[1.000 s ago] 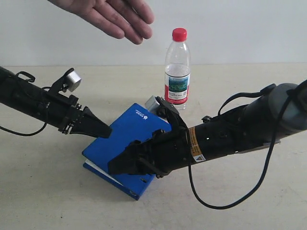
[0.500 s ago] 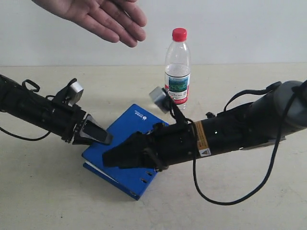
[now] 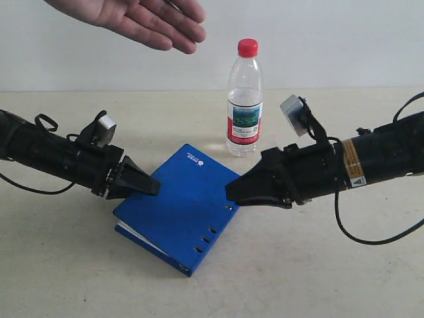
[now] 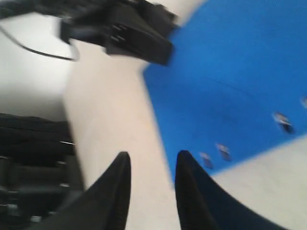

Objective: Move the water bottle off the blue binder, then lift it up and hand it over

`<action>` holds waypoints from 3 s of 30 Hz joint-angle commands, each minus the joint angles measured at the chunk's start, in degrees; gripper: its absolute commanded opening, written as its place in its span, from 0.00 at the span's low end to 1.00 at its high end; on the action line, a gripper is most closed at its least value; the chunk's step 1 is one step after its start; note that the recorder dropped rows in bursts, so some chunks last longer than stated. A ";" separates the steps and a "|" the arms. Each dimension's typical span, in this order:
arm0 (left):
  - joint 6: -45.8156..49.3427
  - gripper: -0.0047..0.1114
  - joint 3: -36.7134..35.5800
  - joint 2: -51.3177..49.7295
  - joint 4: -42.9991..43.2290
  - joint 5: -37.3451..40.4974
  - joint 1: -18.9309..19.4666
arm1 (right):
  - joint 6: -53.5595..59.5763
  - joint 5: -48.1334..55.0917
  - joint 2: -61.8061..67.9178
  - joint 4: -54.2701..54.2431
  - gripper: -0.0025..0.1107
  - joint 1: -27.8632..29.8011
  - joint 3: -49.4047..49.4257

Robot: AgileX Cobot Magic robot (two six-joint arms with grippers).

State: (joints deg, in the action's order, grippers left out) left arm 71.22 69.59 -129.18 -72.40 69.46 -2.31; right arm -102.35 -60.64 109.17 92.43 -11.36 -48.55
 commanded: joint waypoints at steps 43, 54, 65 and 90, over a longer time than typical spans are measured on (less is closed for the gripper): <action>15.52 0.08 -17.36 30.40 -8.13 0.50 -3.10 | 3.69 1.64 3.86 -4.90 0.71 3.36 -0.13; 17.63 0.08 -18.14 28.84 -7.37 -4.12 -3.10 | 12.82 -9.32 19.82 -11.14 0.71 3.36 -0.13; 19.21 0.08 -18.14 21.39 -9.59 -14.83 -2.90 | 12.76 -9.32 20.09 -7.14 0.67 -2.77 -1.72; 10.18 0.52 -18.14 23.02 -7.62 -33.94 -2.90 | 14.30 -9.32 20.09 -6.39 0.02 -8.18 -3.06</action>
State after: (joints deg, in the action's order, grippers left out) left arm 87.42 51.59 -108.52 -86.30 35.79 -5.02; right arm -88.07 -74.18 127.99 85.38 -19.52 -52.18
